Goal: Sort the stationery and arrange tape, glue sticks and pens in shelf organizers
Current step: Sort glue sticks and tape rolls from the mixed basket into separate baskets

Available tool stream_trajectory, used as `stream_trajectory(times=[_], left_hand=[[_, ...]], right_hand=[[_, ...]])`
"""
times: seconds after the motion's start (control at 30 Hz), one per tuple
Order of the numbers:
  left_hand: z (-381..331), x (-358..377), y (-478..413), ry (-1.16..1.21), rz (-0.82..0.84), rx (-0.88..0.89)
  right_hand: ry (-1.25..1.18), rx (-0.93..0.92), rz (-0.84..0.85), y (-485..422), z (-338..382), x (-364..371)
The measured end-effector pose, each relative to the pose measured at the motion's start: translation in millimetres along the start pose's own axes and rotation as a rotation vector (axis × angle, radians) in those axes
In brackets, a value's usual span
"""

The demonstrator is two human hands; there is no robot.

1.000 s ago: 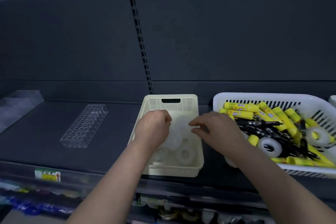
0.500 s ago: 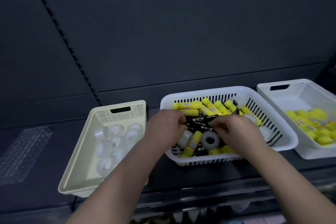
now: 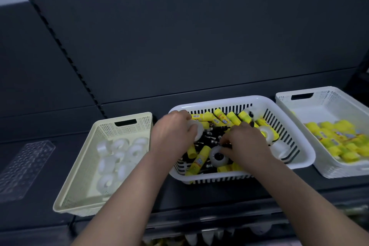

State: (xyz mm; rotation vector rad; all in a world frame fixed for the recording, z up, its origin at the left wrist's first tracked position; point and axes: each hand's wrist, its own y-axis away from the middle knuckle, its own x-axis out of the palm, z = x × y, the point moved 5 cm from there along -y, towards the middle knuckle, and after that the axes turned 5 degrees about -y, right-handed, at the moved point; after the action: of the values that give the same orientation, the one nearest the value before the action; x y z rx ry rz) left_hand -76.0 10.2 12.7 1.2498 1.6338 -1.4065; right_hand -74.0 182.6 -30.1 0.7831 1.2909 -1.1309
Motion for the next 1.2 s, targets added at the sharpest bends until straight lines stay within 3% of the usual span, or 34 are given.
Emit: stream_trajectory(times=[0.17,0.27,0.37,0.57,0.67,0.8,0.97,1.2], left_hand=[[4,8,7,0.016,0.030,-0.030],[15,4,12,0.043,-0.012,-0.076],[39,-3,18,0.024,0.001,-0.137],[127,-29,36,0.010,-0.085,-0.419],[168,-26,40,-0.085,-0.009,-0.507],[198,-17,44,-0.127,0.046,-0.519],[217,-25,51,-0.056,-0.004,-0.480],[233,-51,73,-0.056,-0.035,-0.411]], right_hand=[[-0.005,-0.027,-0.018,-1,8,-1],[-0.235,0.010,-0.155,-3,5,-16],[-0.429,0.001,-0.159,-9,16,-22],[-0.544,-0.088,-0.110,-21,70,-11],[-0.568,-0.104,-0.115,-27,93,-9],[-0.653,-0.106,-0.146,-32,119,-5],[-0.700,-0.106,-0.139,-44,155,5],[-0.488,-0.199,0.095,-55,225,40]])
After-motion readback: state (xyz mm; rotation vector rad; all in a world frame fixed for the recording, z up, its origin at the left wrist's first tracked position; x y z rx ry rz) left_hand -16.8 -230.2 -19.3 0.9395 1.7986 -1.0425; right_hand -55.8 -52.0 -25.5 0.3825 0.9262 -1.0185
